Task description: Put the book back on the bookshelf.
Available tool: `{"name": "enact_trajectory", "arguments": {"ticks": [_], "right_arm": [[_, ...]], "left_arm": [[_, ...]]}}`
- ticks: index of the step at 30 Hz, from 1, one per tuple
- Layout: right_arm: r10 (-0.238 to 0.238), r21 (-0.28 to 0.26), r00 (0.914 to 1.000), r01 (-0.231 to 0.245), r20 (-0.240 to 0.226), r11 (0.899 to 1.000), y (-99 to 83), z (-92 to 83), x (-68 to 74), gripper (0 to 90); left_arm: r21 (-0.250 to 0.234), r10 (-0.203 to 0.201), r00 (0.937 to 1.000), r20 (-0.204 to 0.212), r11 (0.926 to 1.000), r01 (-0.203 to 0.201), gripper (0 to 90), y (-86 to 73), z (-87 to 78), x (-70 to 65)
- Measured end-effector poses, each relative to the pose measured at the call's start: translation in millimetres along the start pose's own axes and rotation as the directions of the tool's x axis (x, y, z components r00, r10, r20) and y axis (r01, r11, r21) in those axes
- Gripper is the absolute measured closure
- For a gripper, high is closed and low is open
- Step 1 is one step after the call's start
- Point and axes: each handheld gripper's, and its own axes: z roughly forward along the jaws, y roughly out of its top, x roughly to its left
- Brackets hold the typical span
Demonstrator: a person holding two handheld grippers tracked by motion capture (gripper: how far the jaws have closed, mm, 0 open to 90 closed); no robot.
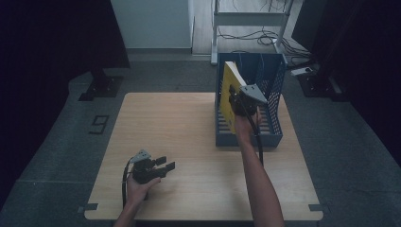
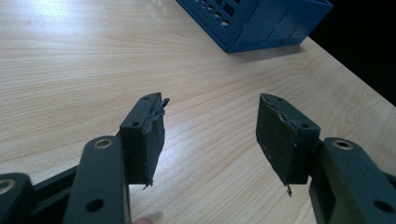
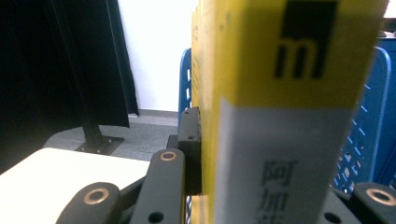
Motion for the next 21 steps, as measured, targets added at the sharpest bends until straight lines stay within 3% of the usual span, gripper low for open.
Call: {"name": "enact_trajectory", "arguments": {"ticks": [9,21], "right_arm": [[-0.017,0.008,0.9998,0.017,0.006,1.0,1.7,8.7,1.3,74.5],[0.011,0.019,0.9999,-0.011,0.006,1.0,-4.9,23.4,-2.9,74.5]], "left_arm": [[0.001,-0.001,1.0,0.003,1.0,0.001,41.7,0.1,0.2,0.2],[0.015,0.007,0.9998,0.017,0.9999,-0.008,41.5,0.1,2.7,-4.1]]}}
